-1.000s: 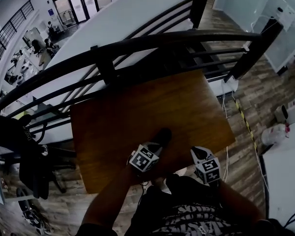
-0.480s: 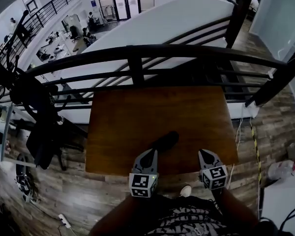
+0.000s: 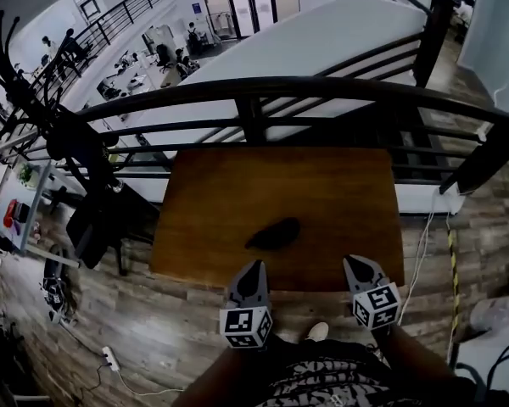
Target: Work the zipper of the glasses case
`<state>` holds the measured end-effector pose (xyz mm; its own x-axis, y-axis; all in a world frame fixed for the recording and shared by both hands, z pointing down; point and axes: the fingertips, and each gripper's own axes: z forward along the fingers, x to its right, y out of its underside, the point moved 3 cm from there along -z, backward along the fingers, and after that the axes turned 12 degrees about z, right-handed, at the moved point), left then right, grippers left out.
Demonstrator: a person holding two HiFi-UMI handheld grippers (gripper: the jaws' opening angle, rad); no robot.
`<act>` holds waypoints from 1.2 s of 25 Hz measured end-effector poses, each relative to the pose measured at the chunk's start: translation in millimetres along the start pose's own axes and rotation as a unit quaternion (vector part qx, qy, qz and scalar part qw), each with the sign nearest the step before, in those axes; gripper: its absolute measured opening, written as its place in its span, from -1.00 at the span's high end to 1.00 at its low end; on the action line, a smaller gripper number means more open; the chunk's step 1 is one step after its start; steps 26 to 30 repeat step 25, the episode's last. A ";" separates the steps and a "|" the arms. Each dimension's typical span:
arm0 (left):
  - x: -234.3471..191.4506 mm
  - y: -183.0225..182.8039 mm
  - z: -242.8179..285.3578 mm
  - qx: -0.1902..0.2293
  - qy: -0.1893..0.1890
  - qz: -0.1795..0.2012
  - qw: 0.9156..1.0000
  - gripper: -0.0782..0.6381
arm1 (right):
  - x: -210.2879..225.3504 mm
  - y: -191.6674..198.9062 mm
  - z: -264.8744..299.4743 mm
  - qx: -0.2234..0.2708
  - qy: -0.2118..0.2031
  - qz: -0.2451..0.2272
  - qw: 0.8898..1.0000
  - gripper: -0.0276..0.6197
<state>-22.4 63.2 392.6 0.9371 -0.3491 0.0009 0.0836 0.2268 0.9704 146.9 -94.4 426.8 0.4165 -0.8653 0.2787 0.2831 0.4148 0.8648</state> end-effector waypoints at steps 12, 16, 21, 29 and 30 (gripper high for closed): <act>-13.0 -17.2 -14.1 0.009 -0.003 0.024 1.000 0.77 | -45.8 -5.7 13.8 -0.003 -0.028 -0.016 0.999 0.92; -23.6 -12.3 -19.4 0.005 0.002 0.017 1.000 0.77 | -57.8 -2.3 16.5 -0.005 -0.026 -0.017 1.000 0.92; -25.9 -13.9 -20.4 0.010 0.015 0.021 1.000 0.77 | -61.7 -0.4 21.2 -0.007 -0.014 -0.017 1.000 0.92; -39.6 -17.3 -28.0 0.009 0.019 0.018 1.000 0.77 | -77.4 -2.3 29.0 -0.005 -0.018 -0.018 1.000 0.92; -39.6 -17.3 -28.0 0.009 0.019 0.018 1.000 0.77 | -77.4 -2.3 29.0 -0.005 -0.018 -0.018 1.000 0.92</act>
